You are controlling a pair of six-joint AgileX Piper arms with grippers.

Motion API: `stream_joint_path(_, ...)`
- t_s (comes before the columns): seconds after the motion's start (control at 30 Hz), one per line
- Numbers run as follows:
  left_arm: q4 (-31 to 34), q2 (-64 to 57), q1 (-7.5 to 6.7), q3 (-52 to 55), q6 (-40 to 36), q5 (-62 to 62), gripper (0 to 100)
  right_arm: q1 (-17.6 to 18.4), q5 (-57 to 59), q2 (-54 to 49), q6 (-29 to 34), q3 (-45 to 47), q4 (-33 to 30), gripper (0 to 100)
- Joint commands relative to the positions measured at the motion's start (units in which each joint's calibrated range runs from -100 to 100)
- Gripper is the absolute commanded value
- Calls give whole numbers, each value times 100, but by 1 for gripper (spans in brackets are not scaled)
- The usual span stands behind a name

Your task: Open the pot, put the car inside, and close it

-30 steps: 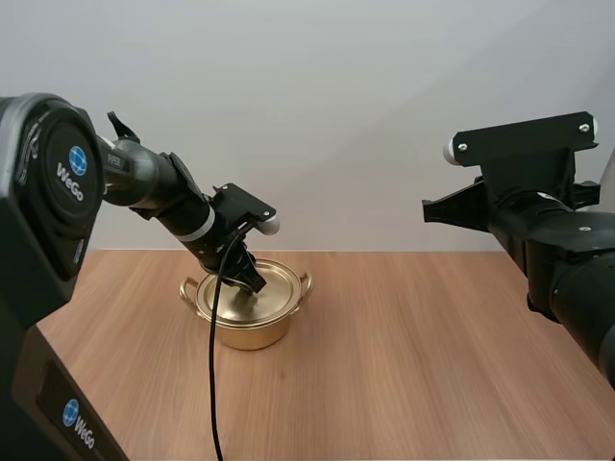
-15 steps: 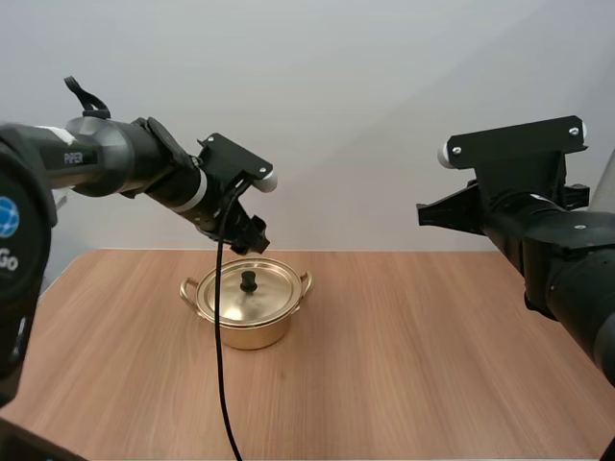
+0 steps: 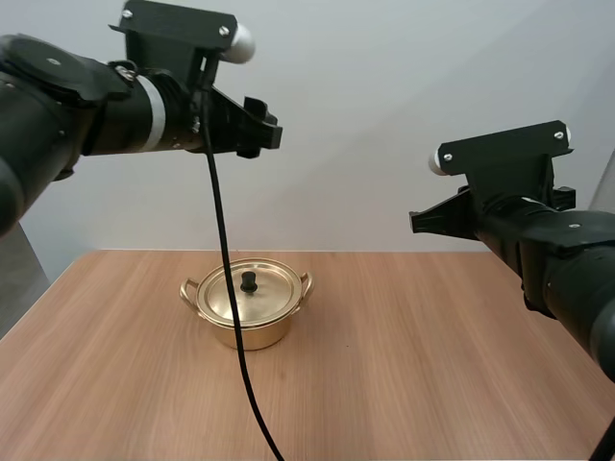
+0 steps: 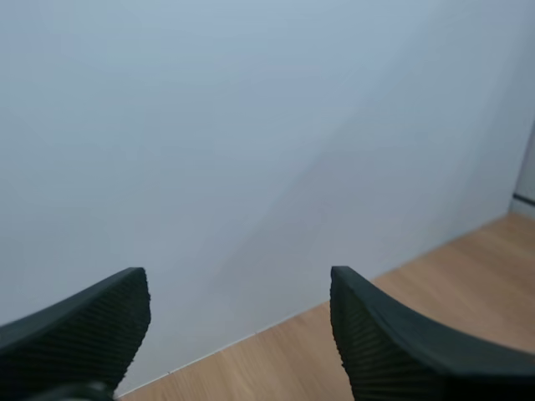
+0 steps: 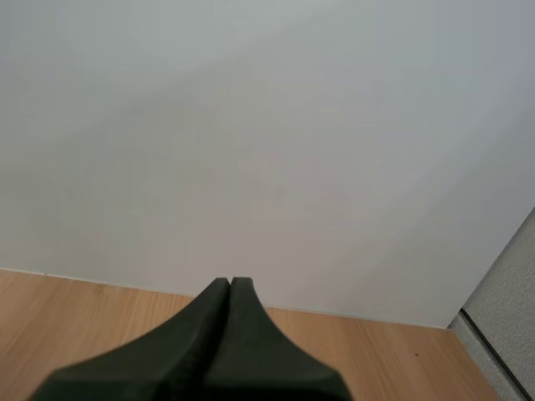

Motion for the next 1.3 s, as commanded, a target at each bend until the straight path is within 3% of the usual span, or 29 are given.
stream_joint_path(0.0,1691,-1801,181,9,-1186,-98,100,-3,92,55,6,-1,-1,0)
stream_joint_path(0.1,2377,-2560,329,9,-1965,-241,100,-3,396,55,6,-1,12,0)
stream_joint_path(0.17,2446,-3104,368,98,-2186,-336,100,-3,592,42,6,-1,35,0)
stream_joint_path(0.53,2259,-5404,368,1354,-2399,-206,100,-3,655,-391,6,-1,0,0)
stream_joint_path(0.67,2259,-5404,359,1479,-3184,-147,100,-3,655,-977,6,5,0,0)
stream_joint_path(0.8,2441,-5404,349,1523,-2966,-216,100,-3,567,-1449,6,166,-29,0)
stream_joint_path(0.9,2958,-5404,210,1523,-2850,-381,100,-3,341,-1624,6,353,-89,0)
stream_joint_path(1.03,3847,-5404,-149,1523,-3079,-683,100,-3,9,-1900,6,471,-123,0)
stream_joint_path(1.13,4781,-5404,-441,1544,-3617,-757,100,-23,-77,-2125,6,471,-123,0)
stream_joint_path(1.27,6171,-5404,-828,1941,-4600,-844,100,-321,614,-2334,6,514,-106,0)
